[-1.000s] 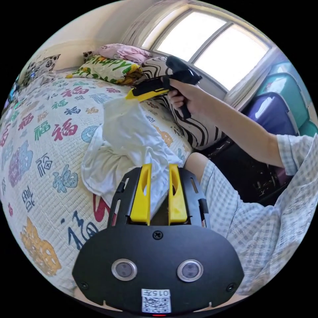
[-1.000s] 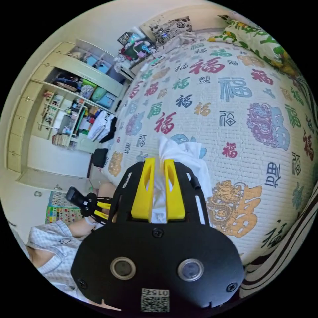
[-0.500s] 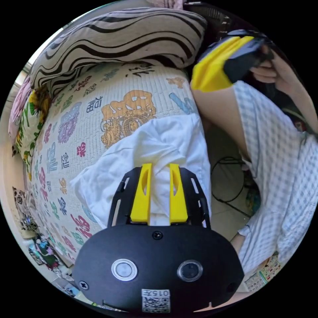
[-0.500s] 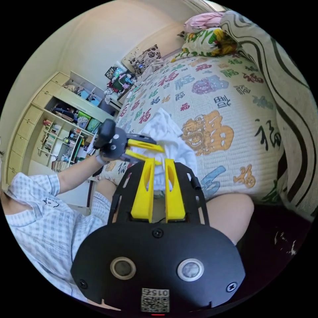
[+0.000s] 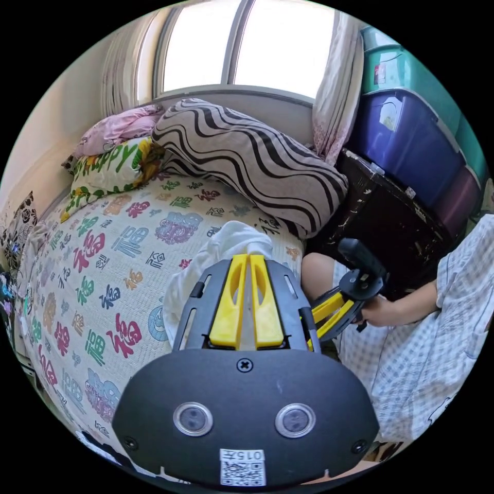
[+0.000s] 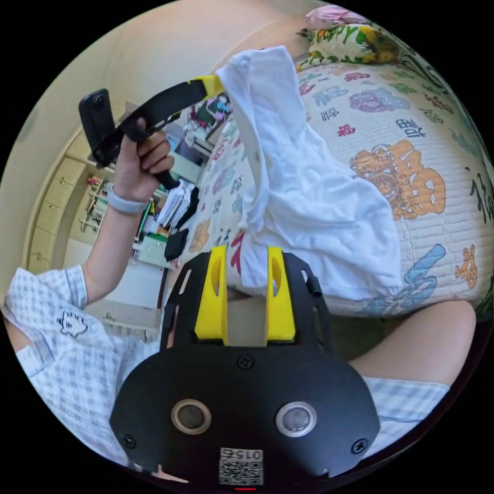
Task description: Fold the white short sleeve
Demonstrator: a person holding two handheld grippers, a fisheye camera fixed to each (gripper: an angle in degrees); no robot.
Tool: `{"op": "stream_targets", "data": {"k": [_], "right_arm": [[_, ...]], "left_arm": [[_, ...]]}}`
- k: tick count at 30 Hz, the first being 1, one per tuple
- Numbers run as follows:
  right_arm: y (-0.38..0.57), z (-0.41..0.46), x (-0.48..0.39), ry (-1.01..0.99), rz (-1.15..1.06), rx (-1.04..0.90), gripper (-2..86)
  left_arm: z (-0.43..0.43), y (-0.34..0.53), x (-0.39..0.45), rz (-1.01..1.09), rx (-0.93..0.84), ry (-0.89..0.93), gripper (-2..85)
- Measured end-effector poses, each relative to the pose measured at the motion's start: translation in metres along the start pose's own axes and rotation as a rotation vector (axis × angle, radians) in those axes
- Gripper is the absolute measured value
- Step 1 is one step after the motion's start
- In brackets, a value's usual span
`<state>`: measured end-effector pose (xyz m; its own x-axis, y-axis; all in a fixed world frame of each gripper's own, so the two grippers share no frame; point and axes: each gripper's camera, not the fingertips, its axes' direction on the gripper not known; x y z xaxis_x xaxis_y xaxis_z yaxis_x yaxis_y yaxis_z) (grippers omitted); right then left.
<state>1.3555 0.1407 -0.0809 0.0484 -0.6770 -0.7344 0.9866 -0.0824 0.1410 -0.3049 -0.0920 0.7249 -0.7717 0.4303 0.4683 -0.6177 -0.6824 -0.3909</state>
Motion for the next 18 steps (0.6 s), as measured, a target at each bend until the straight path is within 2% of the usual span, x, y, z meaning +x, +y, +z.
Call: {"op": "stream_targets", "data": {"k": [6, 8, 9, 14, 18], "right_arm": [[0.004, 0.029, -0.005, -0.032, 0.157, 0.109, 13.2], [0.009, 0.038, -0.001, -0.100, 0.213, 0.144, 10.4], [0.013, 0.045, -0.001, -0.120, 0.222, 0.153, 6.2], [0.031, 0.045, -0.016, -0.059, 0.218, 0.153, 1.8], [0.052, -0.026, -0.055, 0.116, 0.117, 0.353, 1.0]], "left_arm": [[-0.015, 0.006, 0.032, -0.056, 0.055, -0.002, -0.5], [-0.019, 0.007, 0.038, -0.080, 0.069, -0.003, -0.5], [-0.023, 0.008, 0.041, -0.098, 0.081, -0.001, -0.5], [-0.063, 0.017, 0.047, -0.204, 0.152, -0.021, -0.6], [-0.145, 0.046, 0.056, -0.361, 0.395, -0.096, -0.7]]}}
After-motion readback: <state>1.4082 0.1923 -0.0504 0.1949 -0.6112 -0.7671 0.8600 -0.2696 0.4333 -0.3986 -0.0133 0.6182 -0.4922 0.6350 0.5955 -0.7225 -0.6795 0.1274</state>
